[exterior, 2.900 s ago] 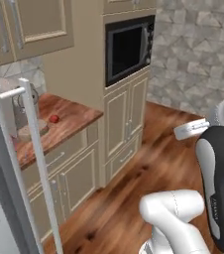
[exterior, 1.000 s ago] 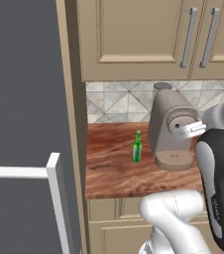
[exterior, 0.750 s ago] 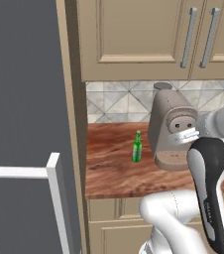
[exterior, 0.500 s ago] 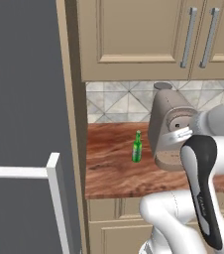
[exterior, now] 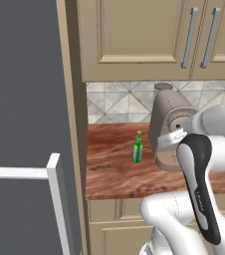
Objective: Place the liquor and beer on the top shelf of the fridge to keep them out of children's reach, and place the bell pepper on lower shelves for easy access.
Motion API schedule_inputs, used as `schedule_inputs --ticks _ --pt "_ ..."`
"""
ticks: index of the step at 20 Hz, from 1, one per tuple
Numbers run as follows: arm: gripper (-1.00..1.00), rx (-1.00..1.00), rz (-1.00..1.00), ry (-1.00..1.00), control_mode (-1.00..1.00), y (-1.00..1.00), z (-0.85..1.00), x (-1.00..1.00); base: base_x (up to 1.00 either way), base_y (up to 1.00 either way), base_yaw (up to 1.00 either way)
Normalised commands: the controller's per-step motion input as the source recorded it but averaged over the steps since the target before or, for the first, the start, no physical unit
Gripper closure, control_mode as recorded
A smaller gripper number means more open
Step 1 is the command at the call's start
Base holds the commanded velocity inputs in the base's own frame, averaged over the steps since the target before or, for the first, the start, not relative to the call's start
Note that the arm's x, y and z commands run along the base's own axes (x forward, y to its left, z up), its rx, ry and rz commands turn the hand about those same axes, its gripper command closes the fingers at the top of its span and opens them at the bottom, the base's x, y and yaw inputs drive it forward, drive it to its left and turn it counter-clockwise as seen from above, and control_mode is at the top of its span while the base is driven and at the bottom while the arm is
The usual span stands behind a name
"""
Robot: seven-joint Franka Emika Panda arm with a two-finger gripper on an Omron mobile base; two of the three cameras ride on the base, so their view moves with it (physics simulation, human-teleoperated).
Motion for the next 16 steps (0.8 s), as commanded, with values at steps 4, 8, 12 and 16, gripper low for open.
schedule_inputs --ticks 4,8,12,16 --pt "-1.0 0.0 0.01 0.0 -1.0 0.29 -0.35 0.34 0.0 0.0 0.0" --pt "-1.0 0.0 0.01 0.0 -1.0 0.2 -0.3 0.35 0.0 0.0 0.0" --pt "-1.0 0.0 -0.2 0.0 -1.0 0.07 -0.2 0.27 0.0 0.0 0.0" --pt "-1.0 0.0 -0.42 -0.01 -1.0 0.24 -0.25 0.25 0.0 0.0 0.0"
